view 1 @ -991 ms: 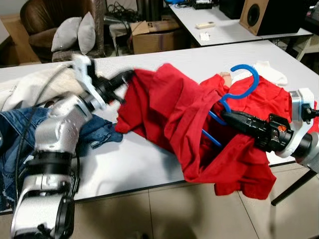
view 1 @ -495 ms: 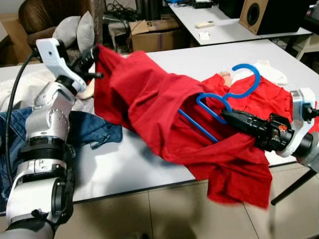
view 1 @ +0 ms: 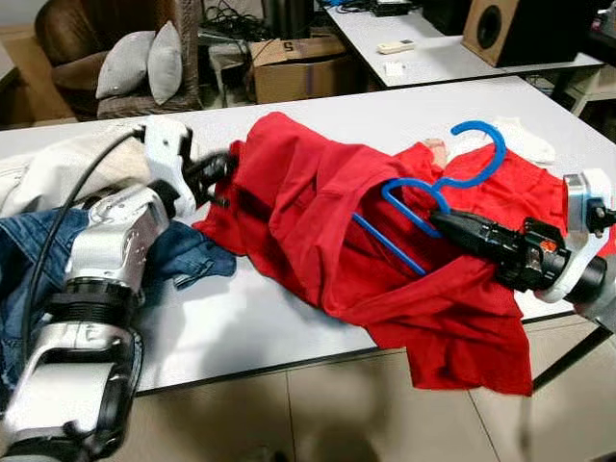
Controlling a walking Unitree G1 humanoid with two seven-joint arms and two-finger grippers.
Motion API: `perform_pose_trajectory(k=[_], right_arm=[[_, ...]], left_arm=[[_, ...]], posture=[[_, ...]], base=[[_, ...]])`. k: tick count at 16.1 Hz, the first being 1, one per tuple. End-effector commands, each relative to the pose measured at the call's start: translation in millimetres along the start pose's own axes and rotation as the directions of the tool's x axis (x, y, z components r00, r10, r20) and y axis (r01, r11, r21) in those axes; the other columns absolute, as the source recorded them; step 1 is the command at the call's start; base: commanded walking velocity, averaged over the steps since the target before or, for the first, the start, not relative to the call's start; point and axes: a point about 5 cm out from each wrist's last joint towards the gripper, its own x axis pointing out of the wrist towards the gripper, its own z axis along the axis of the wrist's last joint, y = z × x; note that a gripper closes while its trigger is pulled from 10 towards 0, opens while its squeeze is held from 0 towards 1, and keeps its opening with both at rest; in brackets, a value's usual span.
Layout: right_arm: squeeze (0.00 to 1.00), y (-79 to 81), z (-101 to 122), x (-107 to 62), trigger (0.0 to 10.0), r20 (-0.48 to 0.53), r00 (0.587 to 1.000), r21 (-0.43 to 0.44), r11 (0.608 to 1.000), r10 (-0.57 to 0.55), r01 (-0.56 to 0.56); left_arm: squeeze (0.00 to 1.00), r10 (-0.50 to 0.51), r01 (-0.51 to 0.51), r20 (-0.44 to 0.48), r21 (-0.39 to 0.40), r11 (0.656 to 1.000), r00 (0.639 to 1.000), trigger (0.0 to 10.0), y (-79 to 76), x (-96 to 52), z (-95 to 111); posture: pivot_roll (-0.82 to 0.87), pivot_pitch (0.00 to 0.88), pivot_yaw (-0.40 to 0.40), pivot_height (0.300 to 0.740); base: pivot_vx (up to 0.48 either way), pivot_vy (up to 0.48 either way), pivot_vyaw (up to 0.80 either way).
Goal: Hang hanger
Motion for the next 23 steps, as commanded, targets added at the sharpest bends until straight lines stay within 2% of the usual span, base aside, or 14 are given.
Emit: perform_pose_trajectory(k=[1, 2, 3, 6, 7, 11, 15, 16, 17, 18, 19, 20, 21, 23], right_arm=[[0.00, -6.1, 13, -2.5, 10.0, 0.067, 0.996, -0.040, 0.997, -0.059, 0.062], [0.00, -8.6, 14, -3.1, 10.0, 0.066, 0.995, -0.040, 0.996, -0.079, 0.081], [0.00, -13.1, 13, -4.8, 10.0, 0.048, 0.992, -0.047, 0.992, -0.114, 0.116], [0.00, -10.9, 14, -5.1, 10.0, 0.052, 0.994, -0.047, 0.994, -0.095, 0.098], [0.00, -9.8, 14, -4.8, 10.0, 0.051, 0.995, -0.046, 0.995, -0.083, 0.085], [0.00, -4.9, 12, -1.9, 10.0, 0.037, 0.999, -0.041, 0.999, -0.028, 0.029], [0.00, 2.1, 12, -0.8, 10.0, 0.033, 0.999, -0.037, 0.999, 0.021, -0.020], [0.00, 2.5, 11, -1.6, 10.0, 0.032, 0.999, -0.038, 0.999, 0.021, -0.019], [0.00, 2.8, 11, -2.1, 10.0, 0.032, 0.999, -0.038, 0.999, 0.021, -0.020], [0.00, 3.1, 11, -2.8, 10.0, 0.032, 0.999, -0.037, 0.999, 0.022, -0.021], [0.00, 3.2, 11, -3.2, 10.0, 0.032, 0.999, -0.037, 0.999, 0.023, -0.022], [0.00, 3.3, 11, -3.3, 10.0, 0.032, 0.999, -0.037, 0.999, 0.023, -0.022], [0.00, 3.3, 11, -3.2, 10.0, 0.032, 0.999, -0.036, 0.999, 0.024, -0.023], [0.00, 3.1, 11, -2.5, 10.0, 0.032, 0.999, -0.036, 0.999, 0.027, -0.026]], left_arm=[[1.00, -0.052, 0.055, -0.152, 0.017, 0.998, 0.987, 10.0, -2.9, -6.7, -25], [0.84, -0.065, 0.068, -0.153, 0.009, 0.998, 0.986, 10.0, -3.0, -8.2, -25], [0.00, -0.044, 0.046, -0.121, 0.008, 0.999, 0.992, 10.0, 2.9, -12.7, -19], [0.00, -0.009, 0.027, 0.197, -0.087, 0.996, 0.980, 10.0, 19.8, -23.5, 25], [1.00, -0.117, 0.151, 0.318, -0.085, 0.985, 0.941, 10.0, 11.5, -27.8, 43], [1.00, -0.314, 0.283, 0.269, 0.151, 0.947, 0.910, 10.0, -30.3, -9.0, 43], [1.00, -0.336, 0.283, 0.225, 0.237, 0.930, 0.915, 10.0, -44.2, 2.8, 37], [0.24, -0.316, 0.251, 0.227, 0.275, 0.928, 0.921, 10.0, -42.4, 3.0, 38], [0.00, -0.309, 0.239, 0.229, 0.288, 0.927, 0.923, 10.0, -41.5, 3.3, 38], [0.00, -0.287, 0.207, 0.232, 0.314, 0.927, 0.930, 10.0, -38.3, 3.4, 39], [0.00, -0.258, 0.174, 0.233, 0.328, 0.929, 0.938, 4.3, -35.0, 3.9, 39], [0.00, -0.247, 0.162, 0.235, 0.327, 0.931, 0.940, 4.3, -34.0, 4.1, 39], [0.00, -0.232, 0.146, 0.247, 0.322, 0.935, 0.941, 0.0, -33.0, 4.8, 40], [0.00, -0.217, 0.129, 0.266, 0.311, 0.942, 0.939, 0.0, -32.6, 5.5, 41]], posture=[[-0.10, 0.000, 0.088, 0.740], [-0.10, 0.000, 0.088, 0.740], [-0.10, 0.000, 0.089, 0.740], [-0.10, 0.000, 0.088, 0.740], [-0.10, 0.000, 0.088, 0.740], [-0.10, 0.000, 0.084, 0.740], [-0.10, 0.000, 0.088, 0.740], [-0.11, 0.000, 0.093, 0.740], [-0.11, 0.000, 0.095, 0.740], [-0.11, 0.000, 0.095, 0.740], [-0.11, 0.000, 0.092, 0.740], [-0.11, 0.000, 0.092, 0.740], [-0.11, 0.000, 0.092, 0.740], [-0.10, 0.000, 0.087, 0.740]], base=[[0.000, 0.000, 0.00], [0.000, 0.000, 0.00], [0.000, 0.000, 0.00], [0.000, 0.000, 0.00], [0.000, 0.000, 0.00], [0.000, 0.000, 0.00], [0.000, 0.000, 0.00], [0.000, 0.000, 0.00], [0.000, 0.000, 0.00], [0.000, 0.000, 0.00], [0.000, 0.000, 0.00], [0.000, 0.000, 0.00], [0.000, 0.000, 0.00], [0.000, 0.000, 0.00]])
